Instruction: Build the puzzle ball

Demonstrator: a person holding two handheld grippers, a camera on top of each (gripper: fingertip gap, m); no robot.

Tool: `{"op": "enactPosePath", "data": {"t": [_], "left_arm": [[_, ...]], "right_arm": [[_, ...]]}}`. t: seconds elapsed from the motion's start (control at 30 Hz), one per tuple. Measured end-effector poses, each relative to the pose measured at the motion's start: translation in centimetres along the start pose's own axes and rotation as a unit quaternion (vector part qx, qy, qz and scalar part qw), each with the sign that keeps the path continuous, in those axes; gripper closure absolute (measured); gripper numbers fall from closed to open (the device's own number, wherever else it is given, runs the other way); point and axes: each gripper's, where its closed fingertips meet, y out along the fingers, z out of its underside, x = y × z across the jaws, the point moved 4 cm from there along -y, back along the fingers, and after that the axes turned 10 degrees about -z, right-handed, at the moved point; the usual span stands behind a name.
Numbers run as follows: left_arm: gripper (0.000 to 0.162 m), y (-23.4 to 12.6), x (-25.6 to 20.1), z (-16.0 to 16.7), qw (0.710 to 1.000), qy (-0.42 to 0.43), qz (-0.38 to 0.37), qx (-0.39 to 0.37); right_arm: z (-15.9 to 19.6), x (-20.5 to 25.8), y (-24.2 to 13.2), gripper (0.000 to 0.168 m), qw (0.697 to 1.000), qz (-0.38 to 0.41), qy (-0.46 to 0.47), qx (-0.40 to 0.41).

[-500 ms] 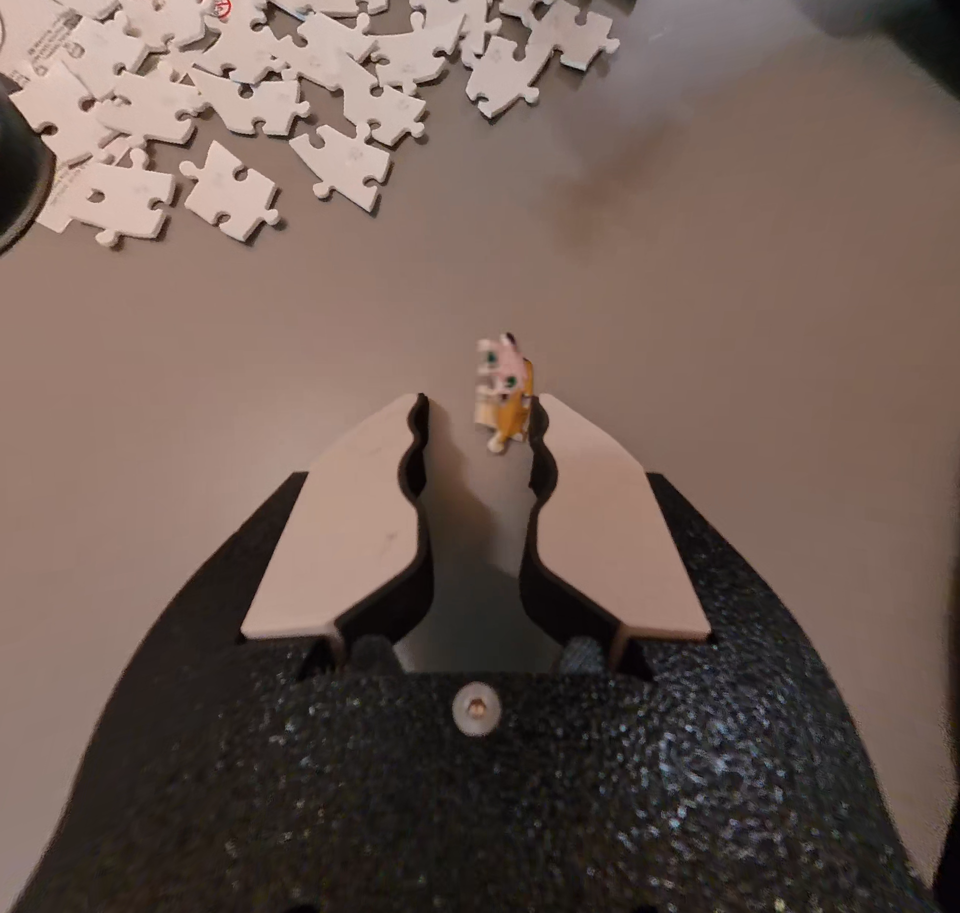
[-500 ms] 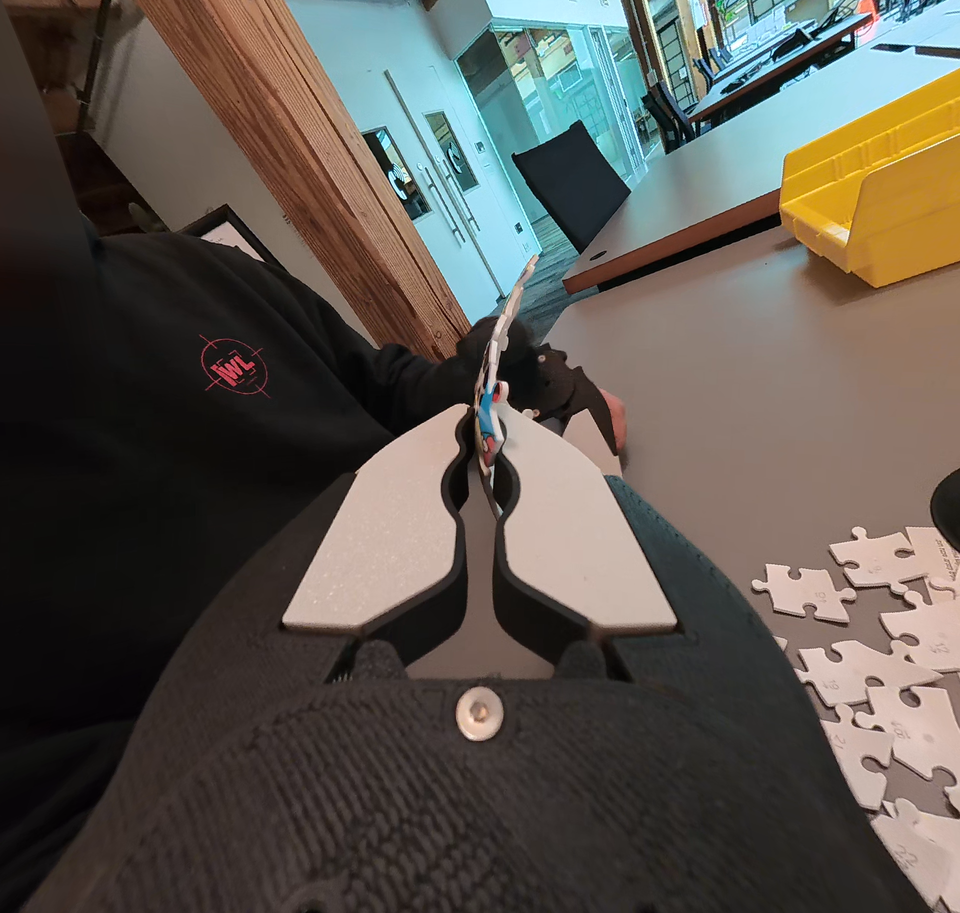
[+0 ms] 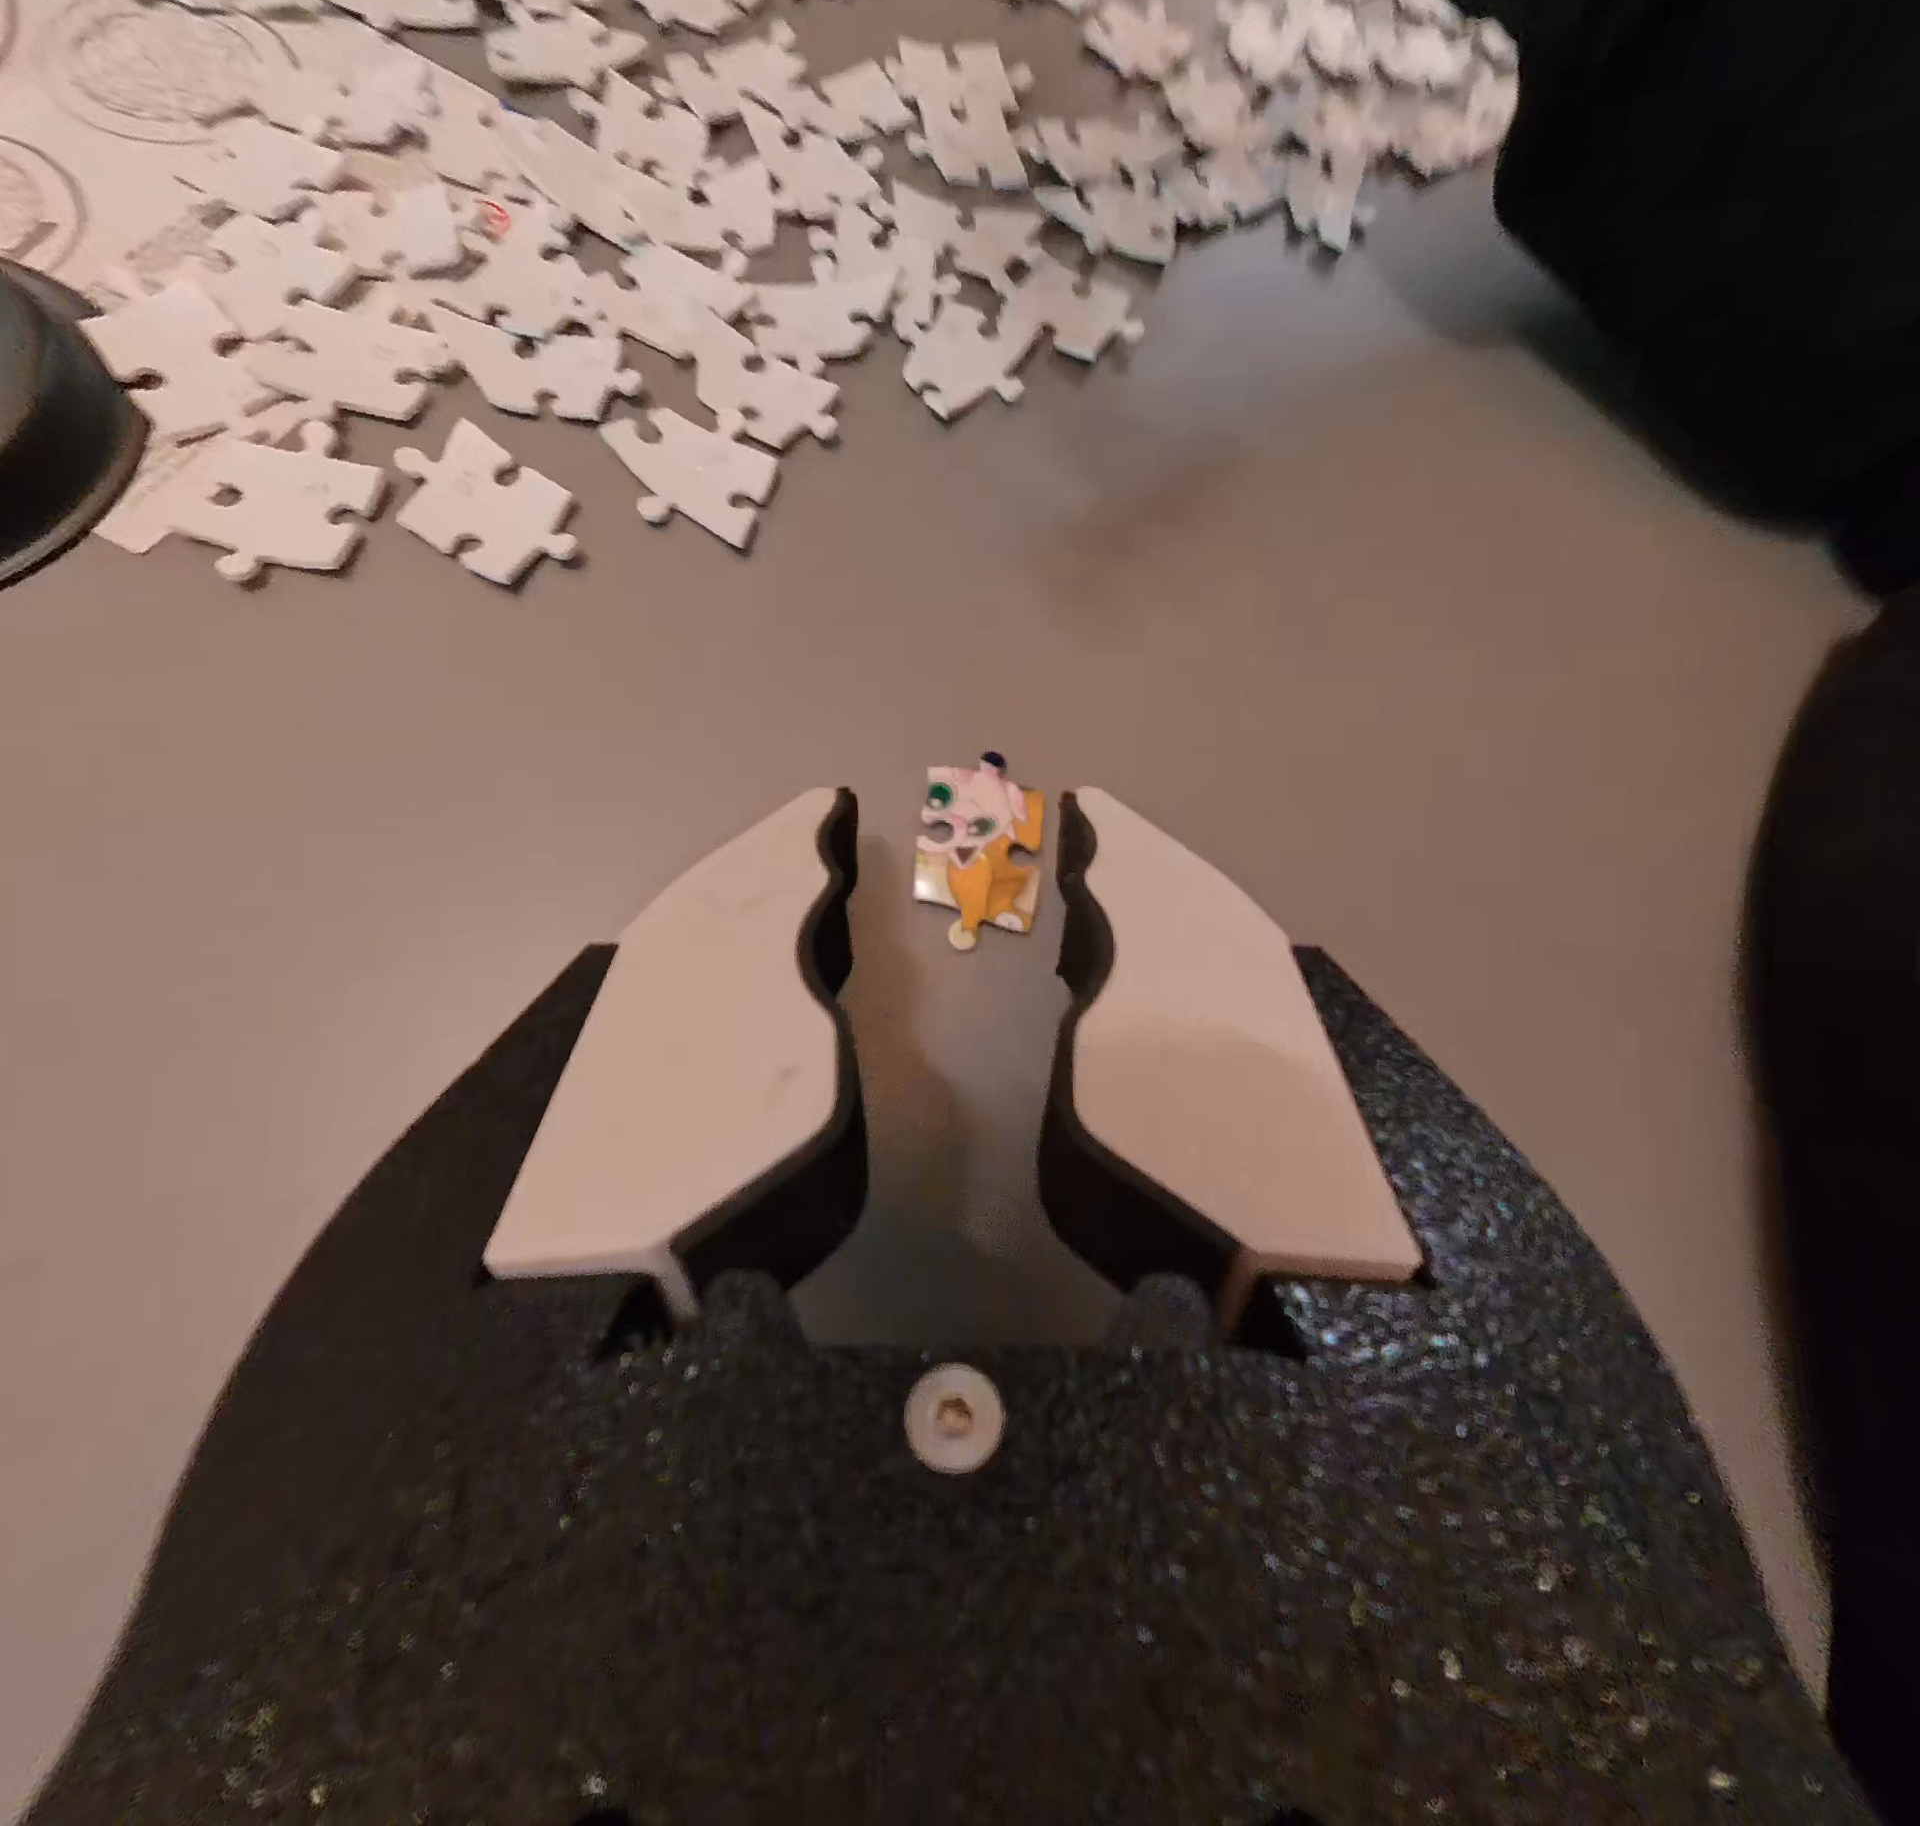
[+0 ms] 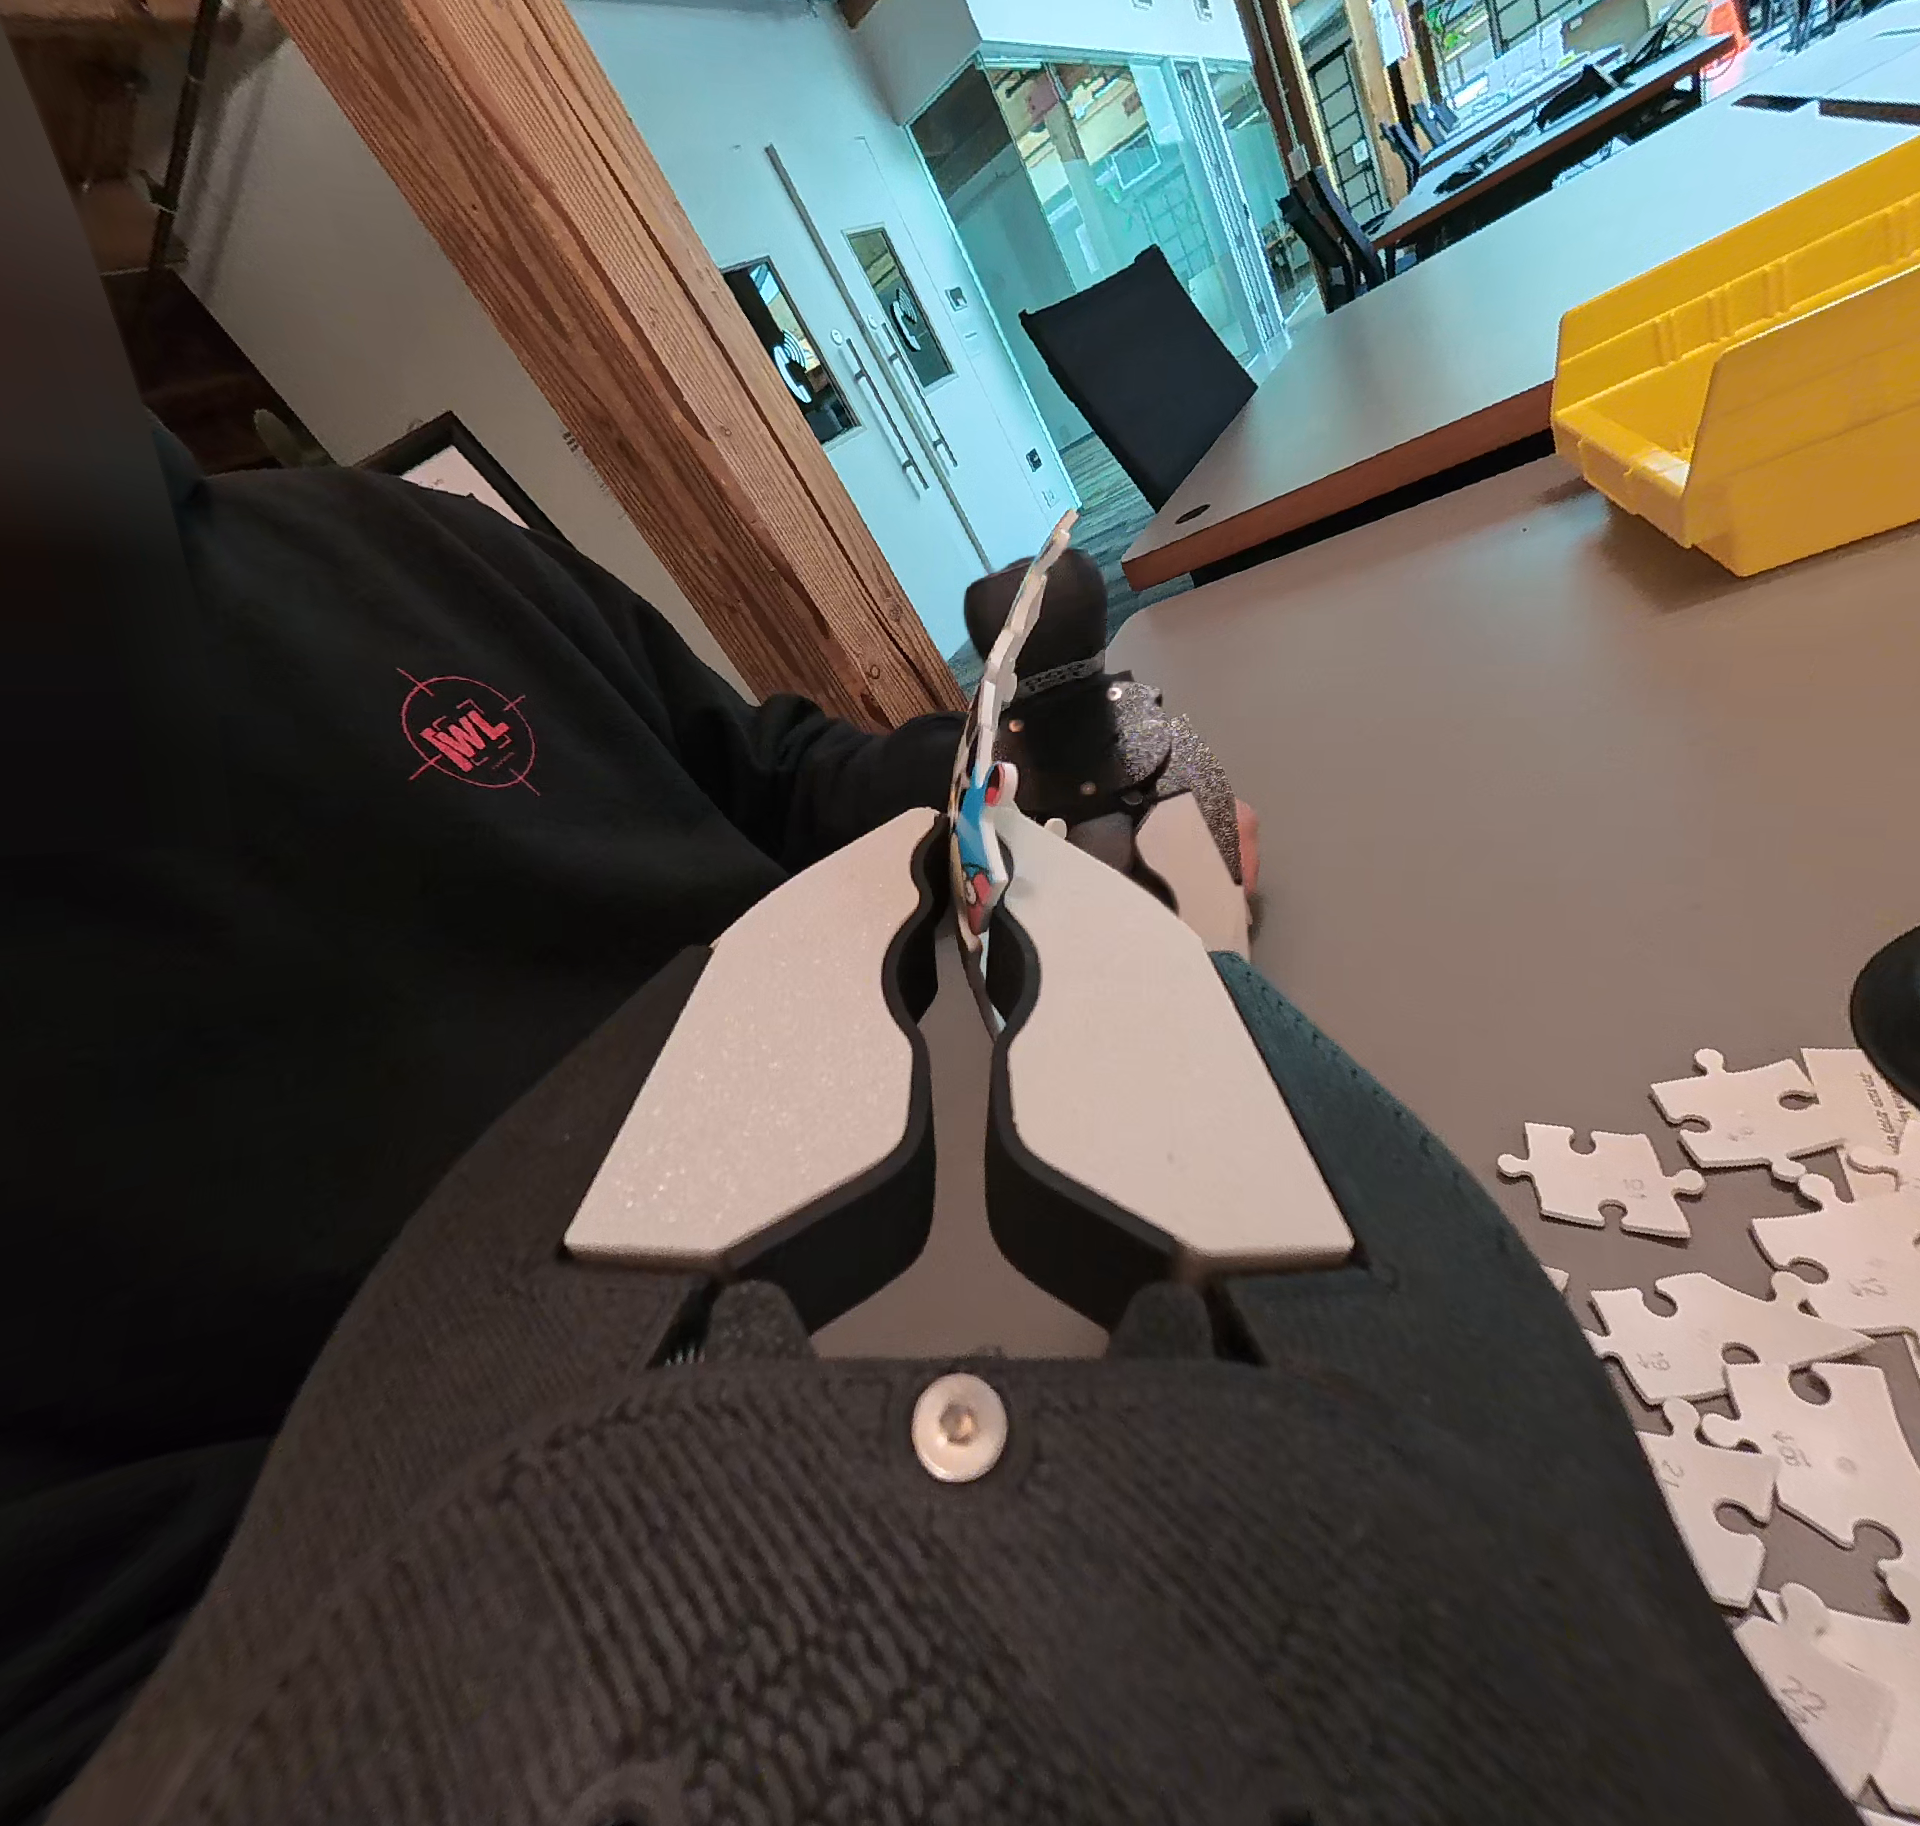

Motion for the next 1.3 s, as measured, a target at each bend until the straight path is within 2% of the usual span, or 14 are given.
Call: {"op": "enactPosePath", "data": {"t": [0.03,0.23,0.4,0.6,0.77,0.97,1.13,1.3], "left_arm": [[0.127,0.0,0.3,0.0,1.0,-0.006,-0.004,-0.001],[0.125,0.7,0.1,1.0,0.996,0.061,-0.037,0.045],[0.124,0.9,0.0,1.1,0.995,0.076,-0.047,0.05],[0.129,0.9,-0.2,1.2,0.995,0.077,-0.043,0.048],[0.143,0.8,-0.8,1.3,0.994,0.093,-0.034,0.046],[0.143,0.8,-0.9,1.3,0.994,0.099,-0.03,0.044],[0.145,0.4,-1.8,1.0,0.976,0.209,-0.055,0.001],[0.145,0.0,-2.4,0.8,0.931,0.341,-0.112,-0.072]], "right_arm": [[0.0,0.0,0.0,0.165,1.0,0.0,-0.001,-0.001],[0.0,-0.1,0.0,0.165,1.0,-0.001,0.002,-0.002],[0.0,-0.1,-0.1,0.165,1.0,0.0,0.002,-0.003],[0.1,-0.1,0.0,0.165,1.0,0.0,0.002,-0.001],[0.0,0.0,-0.1,0.165,1.0,0.0,0.0,-0.002],[0.0,0.1,-0.1,0.165,1.0,-0.001,-0.002,0.0],[-0.1,0.1,-0.2,0.165,1.0,0.001,-0.003,-0.003],[0.0,0.1,-0.1,0.165,1.0,0.0,-0.003,-0.001]]}}
